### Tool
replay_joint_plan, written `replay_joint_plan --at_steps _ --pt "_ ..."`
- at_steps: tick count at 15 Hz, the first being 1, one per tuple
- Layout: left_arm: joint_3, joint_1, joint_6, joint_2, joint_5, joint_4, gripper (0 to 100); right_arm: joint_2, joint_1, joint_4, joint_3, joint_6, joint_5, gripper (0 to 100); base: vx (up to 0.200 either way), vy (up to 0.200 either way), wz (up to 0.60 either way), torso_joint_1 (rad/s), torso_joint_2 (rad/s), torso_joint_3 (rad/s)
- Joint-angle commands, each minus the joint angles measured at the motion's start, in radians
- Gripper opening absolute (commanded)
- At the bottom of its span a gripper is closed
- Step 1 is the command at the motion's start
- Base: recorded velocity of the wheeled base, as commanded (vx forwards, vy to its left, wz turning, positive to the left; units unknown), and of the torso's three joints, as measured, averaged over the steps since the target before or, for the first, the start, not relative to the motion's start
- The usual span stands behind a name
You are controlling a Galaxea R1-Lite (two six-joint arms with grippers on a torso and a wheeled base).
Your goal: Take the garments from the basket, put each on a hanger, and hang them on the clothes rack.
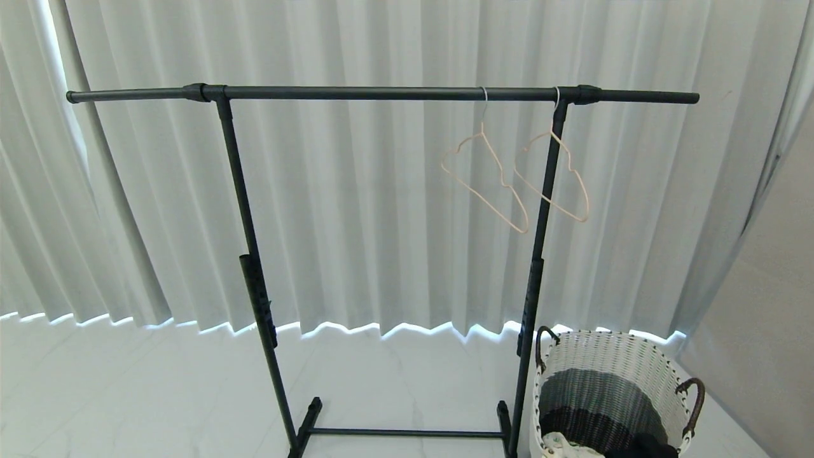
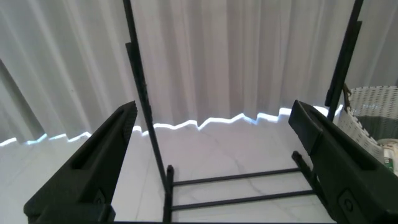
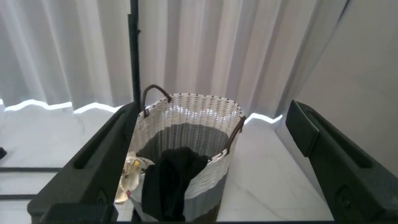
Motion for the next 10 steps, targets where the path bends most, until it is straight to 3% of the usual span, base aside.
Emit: replay_joint_plan --at_steps 1,3,7,10 --pt "-0.001 0.0 0.002 0.0 0.0 0.001 100 0.0 0.0 0.001 0.0 -0.001 0.0 100 0.0 0.0 -0.6 -0.032 0.11 0.071" --pt "-0.001 0.0 0.02 0.0 -0.002 0.001 100 0.0 0.0 0.001 0.0 0.007 0.0 100 0.0 0.0 -0.6 -0.105 0.31 0.198" --pt "-0.001 0.0 0.014 0.0 0.0 0.001 100 0.0 0.0 -0.001 0.0 0.007 -0.001 100 0.0 0.0 0.0 -0.128 0.39 0.26" --pt "0.001 0.0 0.019 0.0 -0.002 0.001 100 0.0 0.0 0.001 0.0 0.005 -0.001 100 0.0 0.0 0.0 -0.035 0.11 0.085"
